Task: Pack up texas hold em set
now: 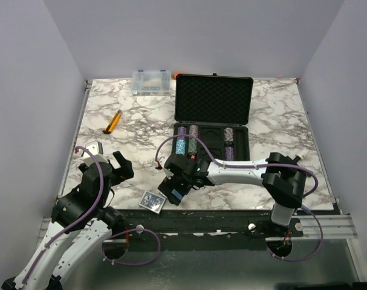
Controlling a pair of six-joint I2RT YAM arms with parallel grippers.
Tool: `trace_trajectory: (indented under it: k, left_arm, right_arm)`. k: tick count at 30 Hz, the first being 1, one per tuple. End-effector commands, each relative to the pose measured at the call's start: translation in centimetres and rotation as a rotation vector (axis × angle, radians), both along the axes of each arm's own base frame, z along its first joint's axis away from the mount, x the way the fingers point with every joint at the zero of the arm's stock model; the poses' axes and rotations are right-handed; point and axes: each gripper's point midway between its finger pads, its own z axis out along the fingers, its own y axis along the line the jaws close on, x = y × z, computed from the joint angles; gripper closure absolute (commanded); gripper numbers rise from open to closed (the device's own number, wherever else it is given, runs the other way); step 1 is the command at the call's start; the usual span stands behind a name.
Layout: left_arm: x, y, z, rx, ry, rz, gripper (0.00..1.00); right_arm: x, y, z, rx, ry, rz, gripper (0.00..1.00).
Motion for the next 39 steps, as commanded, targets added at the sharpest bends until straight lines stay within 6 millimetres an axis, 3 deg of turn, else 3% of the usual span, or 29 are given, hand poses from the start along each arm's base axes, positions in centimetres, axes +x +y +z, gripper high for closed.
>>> trace_trajectory:
  k: [1, 7, 17, 34, 39]
  left_arm:
    - [-0.4, 0.3, -0.4, 0.003, 0.007, 0.007, 0.01]
    - [-0.4, 0.4, -0.4, 0.000, 0.004, 0.008, 0.02]
    - [-0.5, 0.5, -0.3, -0.006, -0.003, 0.012, 0.02]
    - [-0.6, 0.5, -0.2, -0.012, -0.011, 0.013, 0.02]
    - [-0.6, 0.5, -0.2, -0.012, -0.012, 0.012, 0.02]
  right_arm:
    - [-0.4, 0.0, -1.1, -0.060, -0.007, -0.014, 0.03]
    - [0.6, -0.4, -1.6, -0.102, -0.054, -0.073, 0.03]
    - [-0.3, 0.2, -2.0, -0.120, -0.055, -0.048, 0.05]
    - [0.4, 0.3, -2.6, -0.163, -0.102, -0.068, 0.19]
    - [0.1, 0.4, -2.9, -0.163, -0.090, -0.057, 0.30]
